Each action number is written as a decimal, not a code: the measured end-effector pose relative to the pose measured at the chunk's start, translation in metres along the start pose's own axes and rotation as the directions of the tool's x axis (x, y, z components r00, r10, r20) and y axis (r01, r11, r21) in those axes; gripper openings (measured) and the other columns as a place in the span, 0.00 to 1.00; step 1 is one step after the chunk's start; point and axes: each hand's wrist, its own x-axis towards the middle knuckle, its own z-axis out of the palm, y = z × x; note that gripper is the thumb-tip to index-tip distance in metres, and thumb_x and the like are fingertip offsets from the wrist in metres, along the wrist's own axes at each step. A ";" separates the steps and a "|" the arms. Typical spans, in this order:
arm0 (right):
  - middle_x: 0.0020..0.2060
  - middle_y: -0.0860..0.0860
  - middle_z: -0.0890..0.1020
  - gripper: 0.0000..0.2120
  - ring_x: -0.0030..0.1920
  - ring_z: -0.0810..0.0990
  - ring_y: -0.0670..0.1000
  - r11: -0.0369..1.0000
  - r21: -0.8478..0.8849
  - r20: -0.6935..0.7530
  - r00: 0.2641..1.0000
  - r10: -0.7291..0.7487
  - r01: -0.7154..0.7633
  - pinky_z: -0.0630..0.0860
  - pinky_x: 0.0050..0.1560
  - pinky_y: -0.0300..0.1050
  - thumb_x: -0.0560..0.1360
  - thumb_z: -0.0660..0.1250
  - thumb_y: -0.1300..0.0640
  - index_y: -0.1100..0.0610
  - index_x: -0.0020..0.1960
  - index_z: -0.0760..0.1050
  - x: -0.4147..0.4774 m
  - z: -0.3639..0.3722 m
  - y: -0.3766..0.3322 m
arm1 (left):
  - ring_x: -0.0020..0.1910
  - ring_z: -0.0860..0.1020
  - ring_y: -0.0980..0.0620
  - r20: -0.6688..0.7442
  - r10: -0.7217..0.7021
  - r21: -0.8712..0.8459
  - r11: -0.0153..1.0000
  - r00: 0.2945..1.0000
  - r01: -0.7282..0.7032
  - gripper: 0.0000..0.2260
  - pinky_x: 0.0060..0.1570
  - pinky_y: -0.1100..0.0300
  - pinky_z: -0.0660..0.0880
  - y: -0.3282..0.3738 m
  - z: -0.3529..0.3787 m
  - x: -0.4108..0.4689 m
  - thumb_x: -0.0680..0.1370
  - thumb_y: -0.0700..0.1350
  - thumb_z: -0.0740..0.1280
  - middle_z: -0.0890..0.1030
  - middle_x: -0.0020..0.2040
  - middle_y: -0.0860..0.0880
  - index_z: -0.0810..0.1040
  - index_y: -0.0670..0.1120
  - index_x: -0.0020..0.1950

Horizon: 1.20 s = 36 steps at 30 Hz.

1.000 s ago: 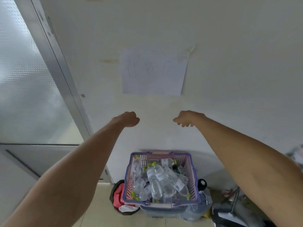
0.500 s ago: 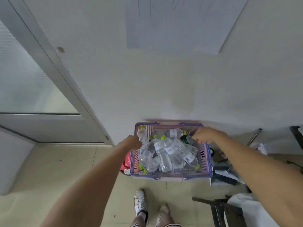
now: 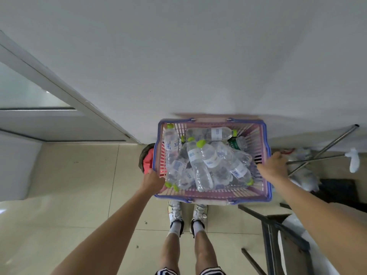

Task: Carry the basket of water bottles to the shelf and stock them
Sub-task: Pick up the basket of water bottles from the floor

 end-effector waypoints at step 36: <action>0.40 0.61 0.83 0.16 0.36 0.82 0.59 0.978 0.201 0.114 0.991 -0.072 0.048 0.80 0.40 0.53 0.71 0.75 0.55 0.66 0.49 0.79 0.075 0.024 0.033 | 0.42 0.80 0.47 -0.045 0.013 -0.403 0.915 0.999 -0.030 0.05 0.43 0.55 0.77 0.023 -0.011 0.046 0.81 0.37 0.66 0.81 0.45 0.43 0.77 0.40 0.56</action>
